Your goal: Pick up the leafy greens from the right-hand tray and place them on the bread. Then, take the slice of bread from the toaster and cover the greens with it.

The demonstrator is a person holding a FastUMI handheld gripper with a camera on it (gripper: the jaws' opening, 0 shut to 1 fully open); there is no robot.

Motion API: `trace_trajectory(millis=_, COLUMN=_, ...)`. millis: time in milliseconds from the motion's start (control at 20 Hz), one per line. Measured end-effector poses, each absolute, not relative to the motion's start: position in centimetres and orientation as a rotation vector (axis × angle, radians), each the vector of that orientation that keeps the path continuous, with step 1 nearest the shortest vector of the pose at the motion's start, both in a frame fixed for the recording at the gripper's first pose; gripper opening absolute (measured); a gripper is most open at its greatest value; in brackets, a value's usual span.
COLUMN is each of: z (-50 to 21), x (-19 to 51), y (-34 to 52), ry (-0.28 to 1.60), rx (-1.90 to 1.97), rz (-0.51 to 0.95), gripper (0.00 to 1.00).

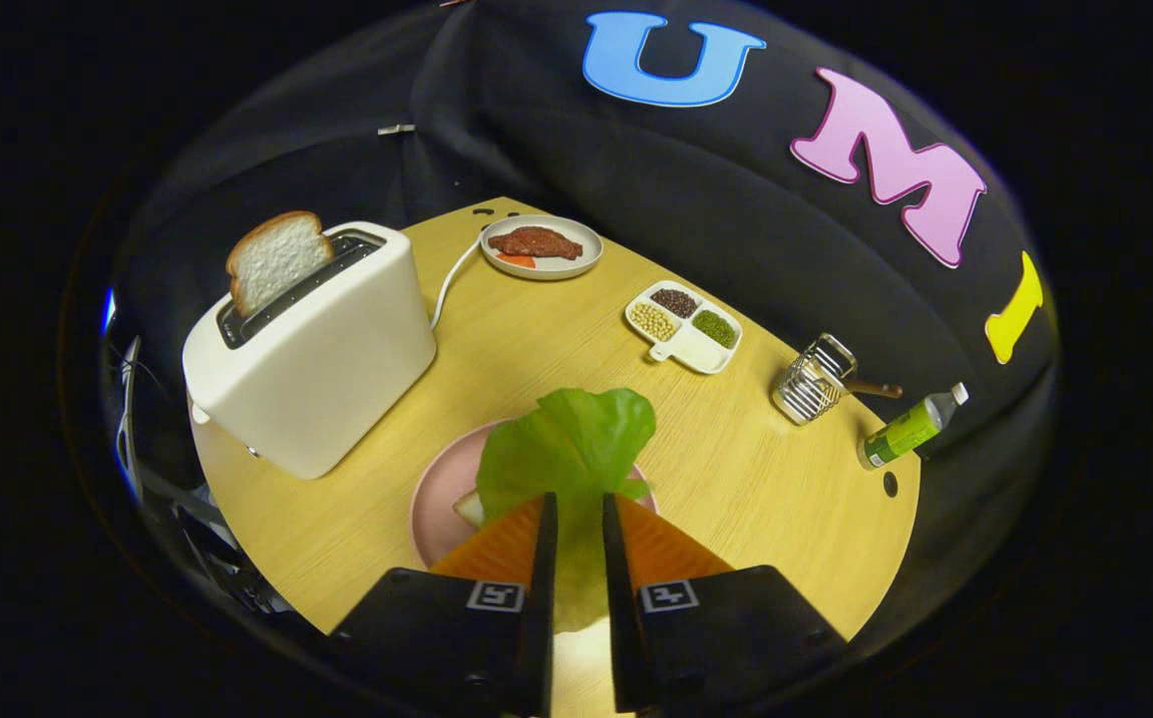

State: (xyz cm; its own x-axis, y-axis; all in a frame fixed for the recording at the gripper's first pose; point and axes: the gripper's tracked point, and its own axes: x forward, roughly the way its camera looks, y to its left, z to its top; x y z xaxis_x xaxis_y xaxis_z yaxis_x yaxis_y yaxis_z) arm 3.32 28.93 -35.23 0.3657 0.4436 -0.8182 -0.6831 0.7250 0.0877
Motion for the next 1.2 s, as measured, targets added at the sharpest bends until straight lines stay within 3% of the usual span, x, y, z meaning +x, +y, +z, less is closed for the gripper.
trace_trajectory(millis=150, z=-36.2, x=3.7, y=29.0, ry=0.940, rx=-0.299, rz=0.705, gripper=0.52)
trace_trajectory(millis=200, z=-36.1, x=3.8, y=29.1, ry=0.937, rx=-0.291, rz=0.701, gripper=0.65)
trace_trajectory(millis=300, z=-35.8, x=4.0, y=28.9, ry=0.931, rx=-0.273, rz=0.688, gripper=0.83)
trace_trajectory(millis=650, z=-31.6, x=5.0, y=28.4, ry=0.871, rx=-0.161, rz=0.647, gripper=0.86)
trace_trajectory(millis=1200, z=-18.4, x=4.0, y=35.8, ry=0.713, rx=0.010, rz=0.754, gripper=0.86)
